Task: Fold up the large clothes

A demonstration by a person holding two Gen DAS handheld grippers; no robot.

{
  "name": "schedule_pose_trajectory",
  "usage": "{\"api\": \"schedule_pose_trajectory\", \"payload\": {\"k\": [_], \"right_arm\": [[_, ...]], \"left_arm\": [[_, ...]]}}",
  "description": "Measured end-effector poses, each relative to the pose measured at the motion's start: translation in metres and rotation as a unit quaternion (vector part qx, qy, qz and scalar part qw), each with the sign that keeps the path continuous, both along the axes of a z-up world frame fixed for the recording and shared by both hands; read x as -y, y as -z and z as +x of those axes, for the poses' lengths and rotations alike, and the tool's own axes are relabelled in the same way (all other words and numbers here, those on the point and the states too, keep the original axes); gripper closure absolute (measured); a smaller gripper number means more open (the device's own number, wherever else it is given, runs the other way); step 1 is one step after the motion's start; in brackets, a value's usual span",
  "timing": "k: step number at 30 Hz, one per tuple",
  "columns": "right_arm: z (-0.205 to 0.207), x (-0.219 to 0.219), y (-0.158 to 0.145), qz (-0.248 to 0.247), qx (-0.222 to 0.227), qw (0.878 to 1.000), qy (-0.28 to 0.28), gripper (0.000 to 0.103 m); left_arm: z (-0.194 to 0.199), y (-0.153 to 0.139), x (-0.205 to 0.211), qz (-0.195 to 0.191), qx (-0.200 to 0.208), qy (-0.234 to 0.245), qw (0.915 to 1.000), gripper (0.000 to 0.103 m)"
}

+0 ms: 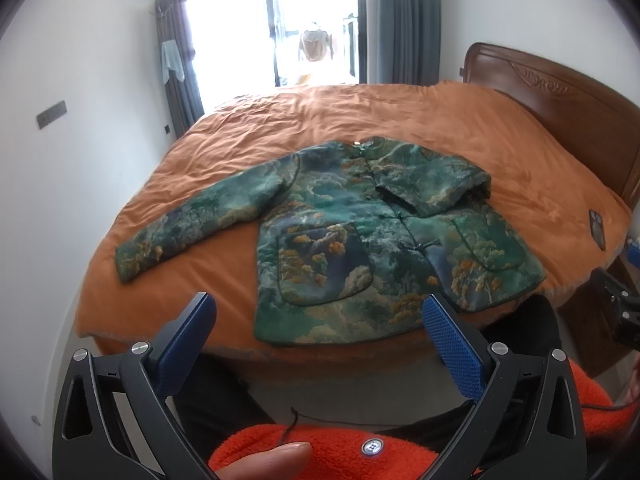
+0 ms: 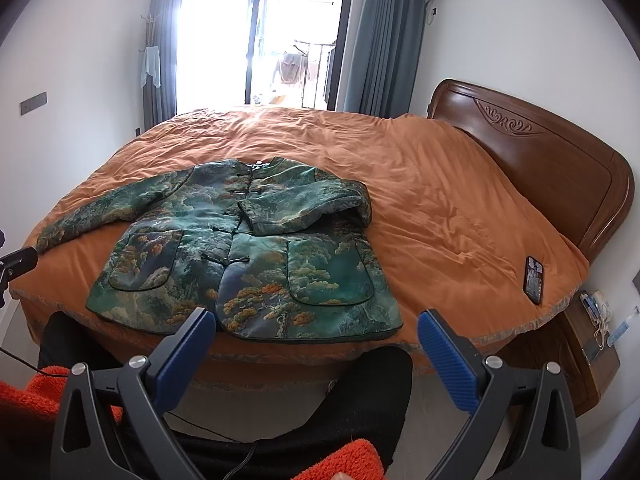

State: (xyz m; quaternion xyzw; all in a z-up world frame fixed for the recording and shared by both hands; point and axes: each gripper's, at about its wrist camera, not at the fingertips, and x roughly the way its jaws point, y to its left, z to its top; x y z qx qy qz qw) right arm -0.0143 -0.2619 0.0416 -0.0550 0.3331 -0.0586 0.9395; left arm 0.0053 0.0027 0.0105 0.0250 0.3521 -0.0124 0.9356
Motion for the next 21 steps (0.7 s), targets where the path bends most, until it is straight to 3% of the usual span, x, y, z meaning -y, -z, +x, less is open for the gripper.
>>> {"api": "schedule_pose_trajectory", "payload": {"k": [21], "right_arm": [[0.0014,0.0001,0.0004,0.000,-0.002,1.000,0.001,0.000]], "left_arm": [[-0.0003,0.0037,-0.0025,0.001,-0.001,0.000,1.0000,0.000]]}}
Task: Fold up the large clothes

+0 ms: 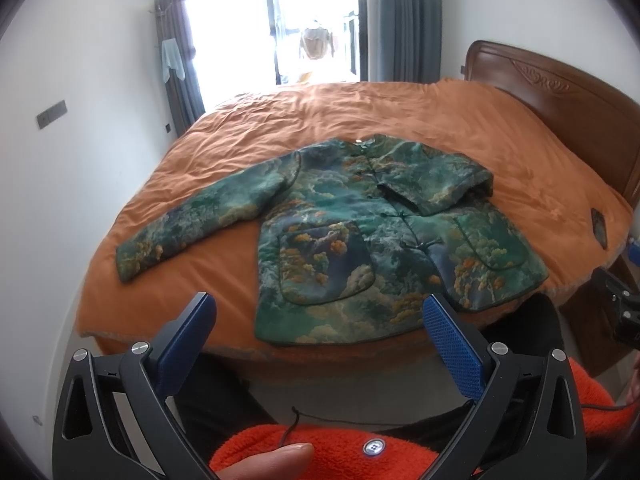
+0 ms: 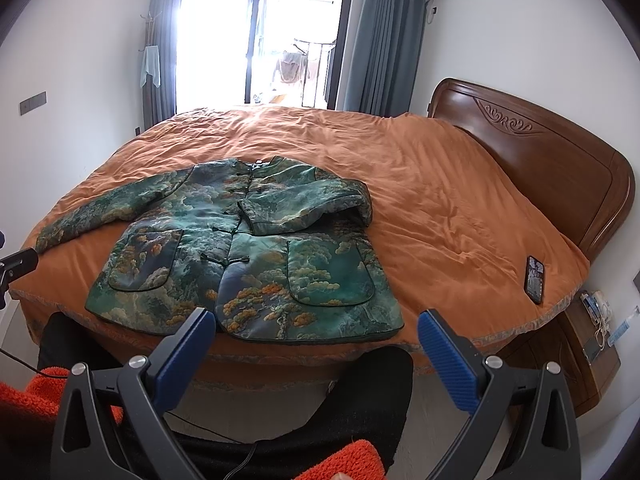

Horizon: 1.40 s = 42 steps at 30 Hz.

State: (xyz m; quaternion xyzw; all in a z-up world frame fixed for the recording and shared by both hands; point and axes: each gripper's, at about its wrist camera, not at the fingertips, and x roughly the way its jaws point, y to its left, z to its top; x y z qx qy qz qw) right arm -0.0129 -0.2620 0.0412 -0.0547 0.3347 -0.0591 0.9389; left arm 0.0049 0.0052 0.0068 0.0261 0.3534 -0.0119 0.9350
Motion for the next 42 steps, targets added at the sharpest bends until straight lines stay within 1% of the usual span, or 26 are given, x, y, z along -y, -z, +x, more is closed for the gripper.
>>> {"api": "schedule_pose_trajectory", "payload": {"k": [21,36,42], "right_arm": [[0.005,0.000,0.003,0.000,-0.003,1.000,0.000,0.000],[0.014,-0.005,0.005,-0.004,-0.008,1.000,-0.010,0.000],[0.022,-0.007,0.002,-0.009,0.005,1.000,-0.025,0.000]], "left_arm": [[0.004,0.007,-0.007,0.003,0.000,-0.005,1.0000,0.000],[0.006,0.001,-0.006,0.005,0.020,-0.014,0.9997,0.000],[0.010,-0.002,-0.005,0.017,0.031,-0.020,0.9992,0.000]]}}
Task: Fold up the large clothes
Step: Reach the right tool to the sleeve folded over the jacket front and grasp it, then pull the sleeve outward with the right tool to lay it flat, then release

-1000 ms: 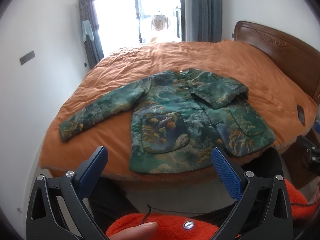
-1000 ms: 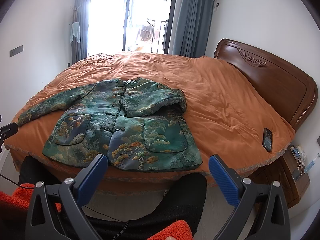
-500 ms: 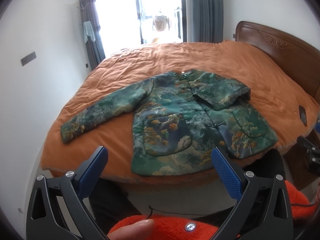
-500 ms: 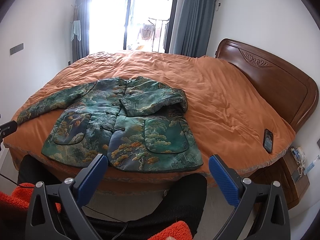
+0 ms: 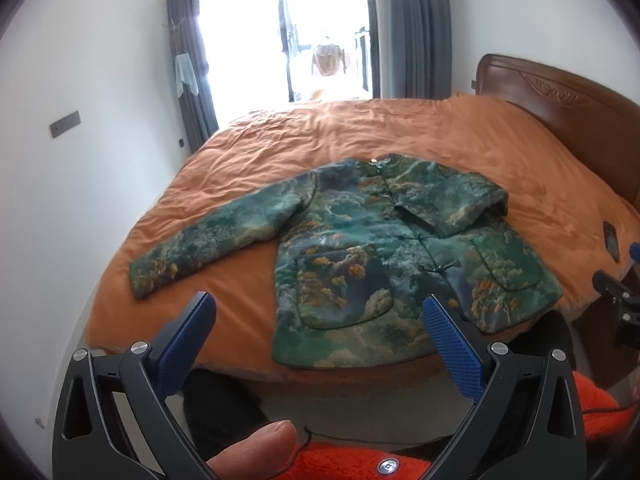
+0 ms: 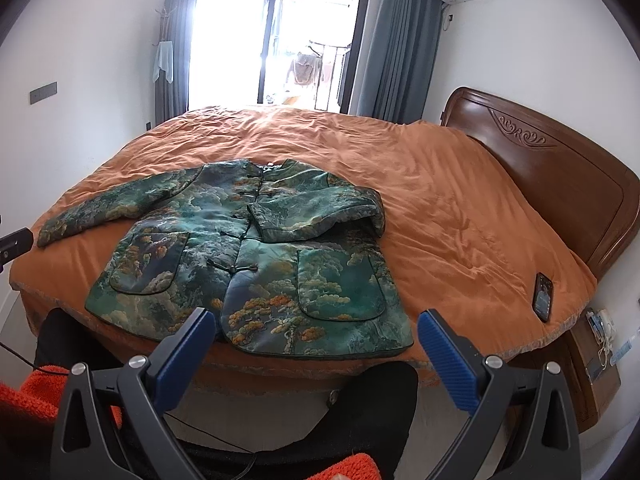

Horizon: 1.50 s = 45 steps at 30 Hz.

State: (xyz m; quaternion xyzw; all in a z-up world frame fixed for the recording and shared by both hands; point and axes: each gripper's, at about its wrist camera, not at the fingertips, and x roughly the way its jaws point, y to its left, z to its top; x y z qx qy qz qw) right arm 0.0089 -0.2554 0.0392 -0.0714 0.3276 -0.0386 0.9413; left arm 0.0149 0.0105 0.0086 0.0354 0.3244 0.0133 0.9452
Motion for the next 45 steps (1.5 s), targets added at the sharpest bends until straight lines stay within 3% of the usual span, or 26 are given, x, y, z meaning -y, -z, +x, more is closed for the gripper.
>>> {"api": "schedule_pose_trajectory", "payload": {"k": [10,13,16,21,26,30,33,35,37,39,45], "right_arm": [[0.035,-0.001,-0.020,-0.026,0.069,0.996,-0.043,0.000],[0.056,-0.003,-0.025,-0.024,0.093,0.990,-0.107,0.000],[0.102,-0.004,-0.010,-0.005,0.045,0.984,-0.172,0.000],[0.184,-0.015,0.036,-0.037,0.006,0.984,-0.172,0.000],[0.265,-0.032,0.091,-0.045,-0.072,0.980,-0.180,0.001],[0.315,-0.044,0.136,-0.045,-0.140,0.975,-0.168,0.032],[0.338,-0.043,0.163,-0.040,-0.175,0.973,-0.146,0.033],[0.346,-0.038,0.174,-0.040,-0.185,0.972,-0.138,0.043],[0.351,-0.032,0.178,-0.024,-0.196,0.970,-0.142,0.070],[0.347,-0.023,0.168,-0.006,-0.188,0.972,-0.141,0.083],[0.318,0.052,0.084,0.053,-0.093,0.989,-0.102,0.088]], "left_arm": [[0.013,-0.010,0.001,0.008,0.037,0.006,0.9993,0.000],[0.021,-0.009,0.000,0.005,0.032,0.006,0.9995,0.000],[0.026,-0.005,-0.003,-0.012,0.020,0.004,0.9997,0.000],[0.028,0.003,-0.004,-0.012,0.003,-0.001,0.9999,0.000],[0.029,0.005,-0.007,-0.015,-0.010,-0.011,0.9998,0.000],[0.032,0.010,-0.010,-0.011,-0.022,-0.018,0.9995,0.000],[0.035,0.012,-0.009,-0.006,-0.029,-0.020,0.9994,0.000],[0.037,0.014,-0.008,-0.005,-0.033,-0.019,0.9993,0.000],[0.039,0.015,-0.008,-0.005,-0.036,-0.018,0.9992,0.000],[0.042,0.016,-0.008,-0.006,-0.040,-0.018,0.9990,0.000],[0.055,0.021,-0.003,-0.018,-0.058,-0.007,0.9982,0.000]]}}
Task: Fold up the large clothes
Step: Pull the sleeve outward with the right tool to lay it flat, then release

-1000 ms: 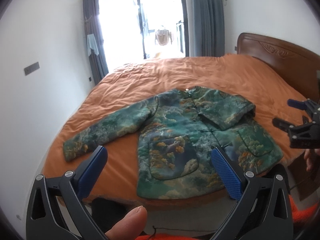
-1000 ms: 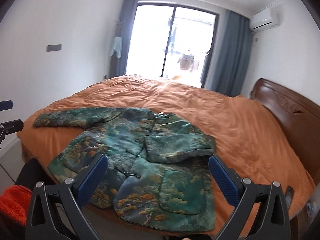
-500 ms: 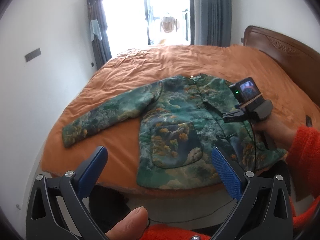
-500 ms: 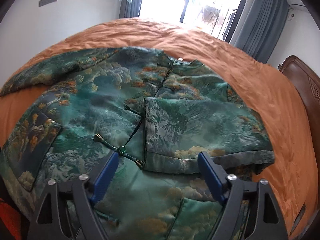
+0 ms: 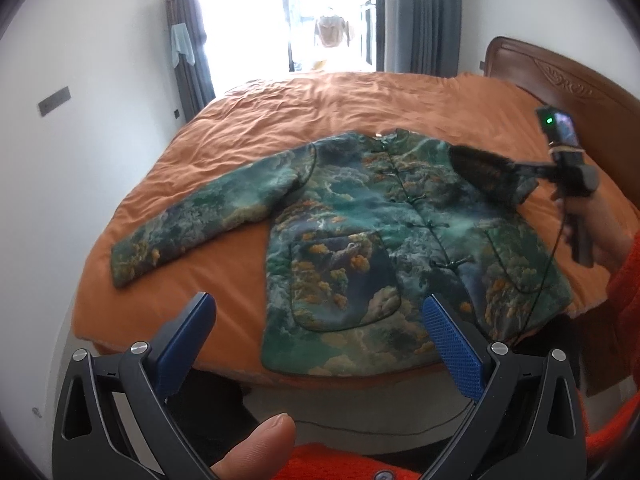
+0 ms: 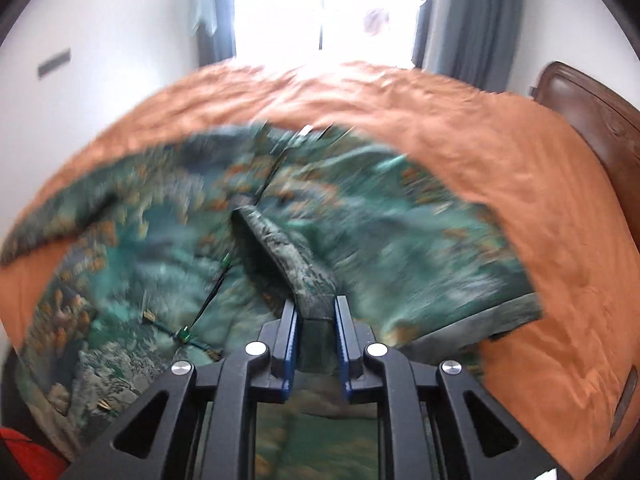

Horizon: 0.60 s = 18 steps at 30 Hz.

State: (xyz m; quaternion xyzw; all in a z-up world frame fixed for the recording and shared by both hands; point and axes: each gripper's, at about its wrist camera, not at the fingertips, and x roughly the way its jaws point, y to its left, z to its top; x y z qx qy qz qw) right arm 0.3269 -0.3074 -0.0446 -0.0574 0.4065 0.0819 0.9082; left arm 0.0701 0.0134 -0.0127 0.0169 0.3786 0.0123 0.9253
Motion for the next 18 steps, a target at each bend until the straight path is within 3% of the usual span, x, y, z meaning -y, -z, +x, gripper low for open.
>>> {"api": "schedule_pose_trajectory", "payload": {"k": [4,7,12,18], "right_arm": [[-0.016,0.082,-0.058,0.020,0.056,0.996,0.071,0.092],[-0.025,0.146,-0.085,0.018,0.080,0.988,0.131,0.092],[-0.037,0.247,-0.090,0.034,0.087,0.968,0.233,0.092],[-0.044,0.326,-0.066,0.012,0.073,0.942,0.328,0.092]], "left_arm": [[0.007,0.000,0.011,-0.003,-0.004,0.015,0.9999,0.000],[0.011,0.000,0.020,-0.004,-0.007,0.029,0.9995,0.000],[0.015,-0.003,0.030,0.004,-0.008,0.037,0.9993,0.000],[0.018,-0.006,0.033,0.007,-0.009,0.034,0.9994,0.000]]}}
